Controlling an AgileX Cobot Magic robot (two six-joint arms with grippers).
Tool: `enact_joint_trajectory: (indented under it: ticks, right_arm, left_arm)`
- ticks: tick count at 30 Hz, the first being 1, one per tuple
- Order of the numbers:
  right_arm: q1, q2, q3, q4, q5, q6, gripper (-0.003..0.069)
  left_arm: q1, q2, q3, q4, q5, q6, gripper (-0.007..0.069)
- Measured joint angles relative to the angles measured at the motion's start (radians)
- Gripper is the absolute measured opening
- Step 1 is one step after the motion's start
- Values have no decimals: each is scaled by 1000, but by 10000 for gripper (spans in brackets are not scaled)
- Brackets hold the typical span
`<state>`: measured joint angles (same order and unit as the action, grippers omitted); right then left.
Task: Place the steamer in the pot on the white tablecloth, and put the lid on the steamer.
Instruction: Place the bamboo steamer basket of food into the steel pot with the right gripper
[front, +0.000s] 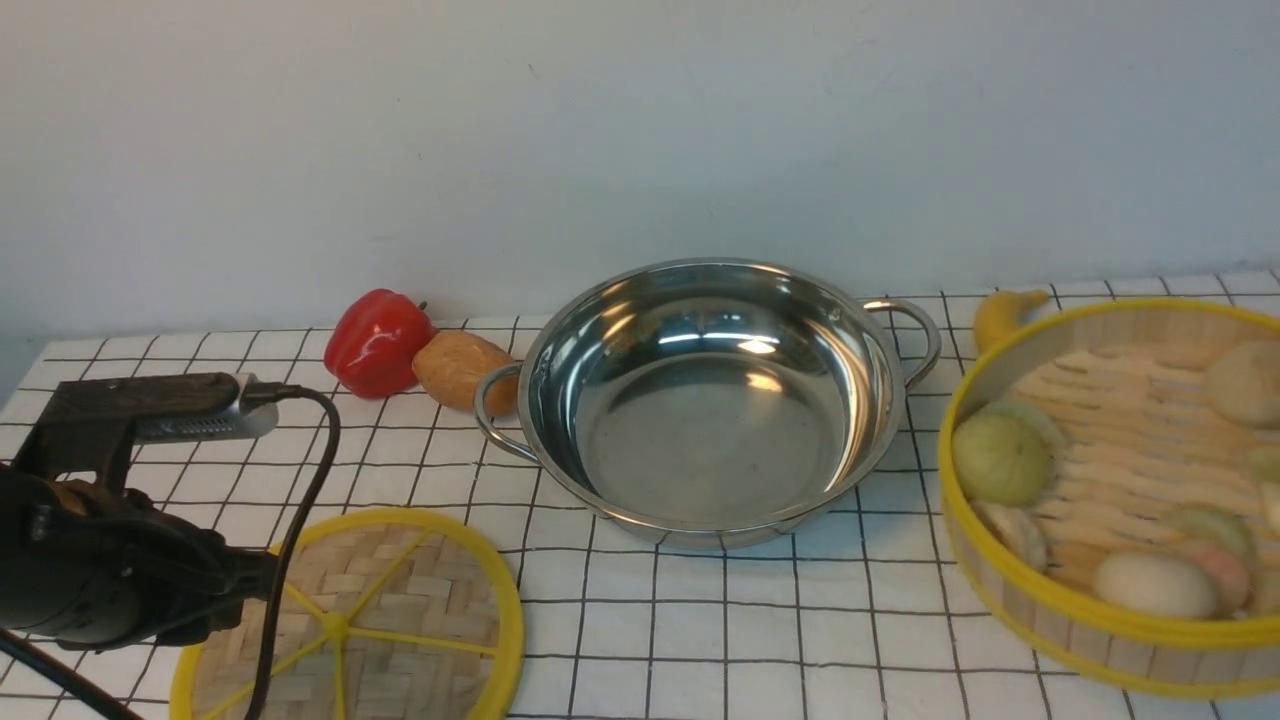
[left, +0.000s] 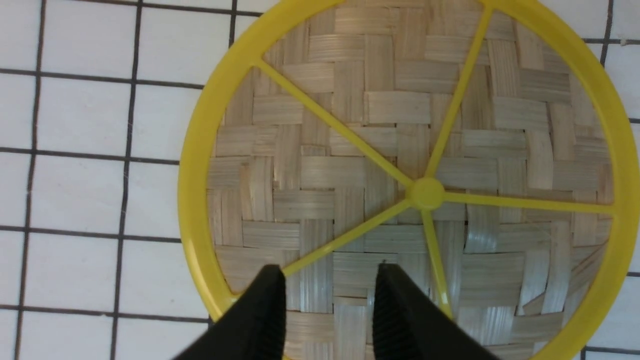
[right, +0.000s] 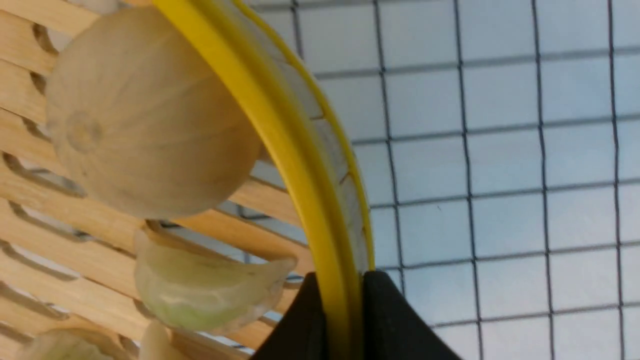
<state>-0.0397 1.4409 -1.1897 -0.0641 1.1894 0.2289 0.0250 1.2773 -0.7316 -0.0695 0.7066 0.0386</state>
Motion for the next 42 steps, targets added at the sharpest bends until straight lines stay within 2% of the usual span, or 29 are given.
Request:
enact_joint_trajectory:
  ticks: [2, 8, 11, 12, 15, 16, 20, 23, 29, 42]
  right_arm:
    - [0, 0, -26, 35, 2, -21, 86]
    - [1, 82, -177, 262, -2, -113, 86]
    - [48, 203, -298, 328, 1, -131, 86]
    - [52, 211, -306, 328, 1, -131, 86]
    - [160, 374, -497, 287, 37, -108, 86]
    - [160, 383, -509, 284, 37, -108, 86]
    - [279, 571, -766, 221, 64, -63, 86]
    - [310, 659, -889, 223, 63, -39, 86]
    - [329, 776, -1032, 261, 63, -24, 86]
    - [332, 905, -1045, 271, 69, -20, 86]
  left_arm:
    - [0, 0, 0, 0, 0, 0, 243]
    - [0, 0, 0, 0, 0, 0, 243]
    - [0, 0, 0, 0, 0, 0, 243]
    - [0, 0, 0, 0, 0, 0, 243]
    - [0, 0, 0, -2, 0, 0, 243]
    - [0, 0, 0, -2, 0, 0, 243]
    - [0, 0, 0, -3, 0, 0, 243]
    - [0, 0, 0, -3, 0, 0, 243]
    - [0, 0, 0, -3, 0, 0, 243]
    - [0, 0, 0, -6, 0, 0, 243]
